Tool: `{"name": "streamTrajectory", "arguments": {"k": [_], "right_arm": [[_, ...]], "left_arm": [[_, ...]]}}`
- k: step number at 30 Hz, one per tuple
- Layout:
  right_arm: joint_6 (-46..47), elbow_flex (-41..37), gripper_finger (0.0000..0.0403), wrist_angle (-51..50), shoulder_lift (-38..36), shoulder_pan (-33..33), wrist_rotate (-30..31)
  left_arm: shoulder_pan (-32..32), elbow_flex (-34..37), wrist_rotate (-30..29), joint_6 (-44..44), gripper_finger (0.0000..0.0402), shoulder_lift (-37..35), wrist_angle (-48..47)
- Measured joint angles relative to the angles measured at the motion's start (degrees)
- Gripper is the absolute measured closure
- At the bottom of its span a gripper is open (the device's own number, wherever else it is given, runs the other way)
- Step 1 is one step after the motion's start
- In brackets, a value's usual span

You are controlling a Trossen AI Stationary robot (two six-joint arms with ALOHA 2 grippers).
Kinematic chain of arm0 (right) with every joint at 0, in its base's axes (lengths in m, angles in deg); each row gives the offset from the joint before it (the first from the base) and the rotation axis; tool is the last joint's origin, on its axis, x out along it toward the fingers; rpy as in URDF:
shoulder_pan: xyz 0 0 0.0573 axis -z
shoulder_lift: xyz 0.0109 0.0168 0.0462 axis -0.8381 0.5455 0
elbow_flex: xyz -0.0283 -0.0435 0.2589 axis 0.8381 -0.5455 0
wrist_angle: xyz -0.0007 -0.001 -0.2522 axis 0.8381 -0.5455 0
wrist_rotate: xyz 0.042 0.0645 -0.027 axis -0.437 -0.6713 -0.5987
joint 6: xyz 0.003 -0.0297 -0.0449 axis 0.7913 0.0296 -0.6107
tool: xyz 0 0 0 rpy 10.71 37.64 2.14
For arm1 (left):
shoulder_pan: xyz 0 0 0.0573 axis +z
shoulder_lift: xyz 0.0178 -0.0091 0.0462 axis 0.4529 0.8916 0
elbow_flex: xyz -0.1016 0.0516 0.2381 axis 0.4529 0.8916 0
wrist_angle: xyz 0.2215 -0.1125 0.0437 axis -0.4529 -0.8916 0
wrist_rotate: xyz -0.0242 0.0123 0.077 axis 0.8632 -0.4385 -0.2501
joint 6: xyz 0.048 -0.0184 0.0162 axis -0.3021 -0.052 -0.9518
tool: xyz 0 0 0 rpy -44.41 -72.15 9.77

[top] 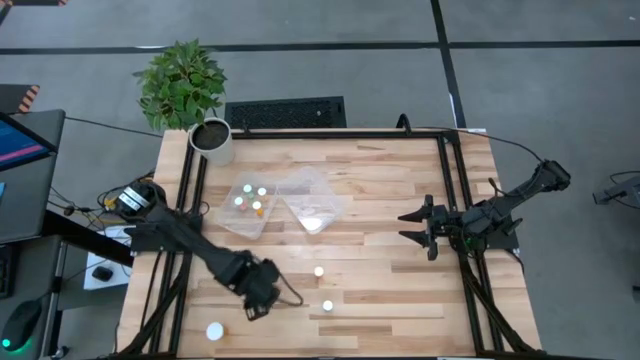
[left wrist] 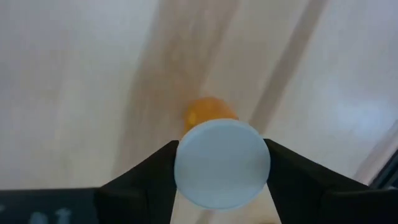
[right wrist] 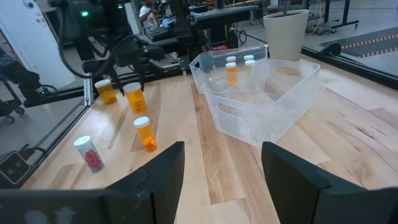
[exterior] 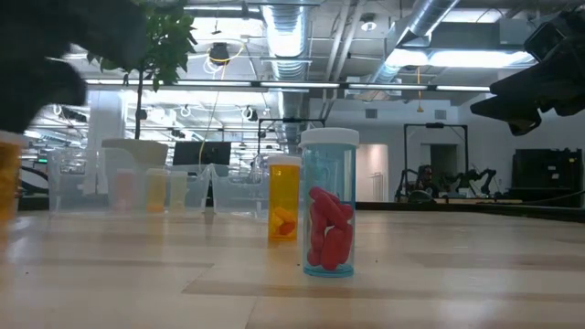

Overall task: Pick and place medicine bottles into bin by pill shape (circle, oval)
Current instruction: Put the orange capsule bottle into the right transparent bin

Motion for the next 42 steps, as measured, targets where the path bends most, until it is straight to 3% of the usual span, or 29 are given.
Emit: {"name": "streamTrajectory", "arguments": {"k": [11,23,32,42], "right_arm": [[-0.1,0.0,0.0177,0.0,0.0,0.0,0.0],[-0.1,0.0,0.0177,0.0,0.0,0.0,0.0],[-0.1,0.0,0.0177,0.0,0.0,0.0,0.0],[0.0,0.0,0.0177,0.0,0.6,0.0,0.0]], "left_arm": [[16.6,-3.4,-1.6,-19.3,0.0177,-4.6,-2.6],[37.2,-19.3,-12.6,-41.5,0.0188,-6.4,-5.7],[47.8,-20.8,-7.8,-47.5,0.0185,-5.4,-2.0],[49.6,-20.7,-2.8,-52.4,0.0185,2.6,2.0]]}}
